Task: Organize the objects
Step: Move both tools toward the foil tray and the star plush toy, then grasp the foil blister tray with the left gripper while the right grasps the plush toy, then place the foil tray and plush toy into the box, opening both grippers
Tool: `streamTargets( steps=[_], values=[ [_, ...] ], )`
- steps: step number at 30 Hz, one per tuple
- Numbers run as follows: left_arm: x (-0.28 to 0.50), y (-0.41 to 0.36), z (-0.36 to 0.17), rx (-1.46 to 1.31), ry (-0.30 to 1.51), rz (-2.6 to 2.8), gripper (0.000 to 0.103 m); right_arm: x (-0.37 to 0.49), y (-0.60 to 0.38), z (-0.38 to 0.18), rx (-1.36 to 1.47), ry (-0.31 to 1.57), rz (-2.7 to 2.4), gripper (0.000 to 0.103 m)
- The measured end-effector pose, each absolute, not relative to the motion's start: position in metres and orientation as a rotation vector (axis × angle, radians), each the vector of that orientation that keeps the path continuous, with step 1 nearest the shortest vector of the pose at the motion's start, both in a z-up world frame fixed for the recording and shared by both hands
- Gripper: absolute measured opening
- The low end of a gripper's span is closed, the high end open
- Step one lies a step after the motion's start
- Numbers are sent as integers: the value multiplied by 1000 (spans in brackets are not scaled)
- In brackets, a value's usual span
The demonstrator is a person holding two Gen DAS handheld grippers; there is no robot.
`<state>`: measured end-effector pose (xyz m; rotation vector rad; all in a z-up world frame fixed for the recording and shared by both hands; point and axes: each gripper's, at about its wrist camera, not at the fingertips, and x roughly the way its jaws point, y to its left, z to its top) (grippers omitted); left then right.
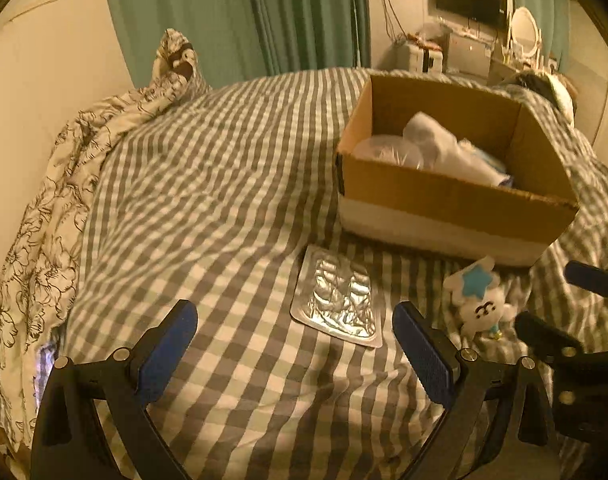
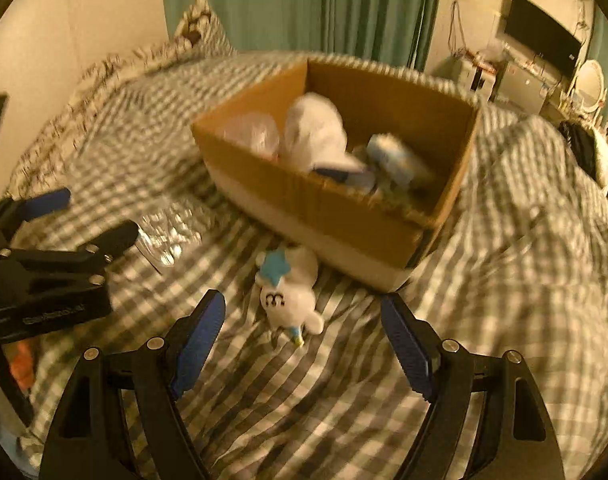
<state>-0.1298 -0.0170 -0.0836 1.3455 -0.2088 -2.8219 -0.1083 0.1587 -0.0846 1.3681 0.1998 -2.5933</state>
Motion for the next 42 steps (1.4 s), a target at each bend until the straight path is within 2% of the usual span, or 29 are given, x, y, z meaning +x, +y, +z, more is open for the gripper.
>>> streamTargets(
  steps=[7,10,15,30,31,32,34,38,42],
  values=[
    [-141,-19,-101,1421,-217,-2768,100,-135,157,-115,1454,126,-2547,80],
    [-146,-17,-105,1448,-227,-2753,101,-145,147,-126,1481,136,-2477,70],
    [-152,-12,-110,1480,-255,-2736,101,-155,143,-147,1543,198,-2452,44],
    [-202,27,-153,1679,-428,-2641,100,-114,185,-100,1401,45,-2510,44],
    [-200,29,-154,1674,-450,-2648,95,-114,185,-99,1399,43,-2509,44],
    [-198,31,-154,1673,-464,-2661,81,-113,185,-99,1398,41,-2508,44],
    [-192,34,-153,1682,-471,-2689,71,-111,185,-97,1392,45,-2510,44],
    [-173,37,-143,1620,-459,-2753,71,-109,187,-90,1373,63,-2523,44],
    [-155,36,-126,1581,-343,-2833,71,-102,182,-84,1355,76,-2536,44]
  ],
)
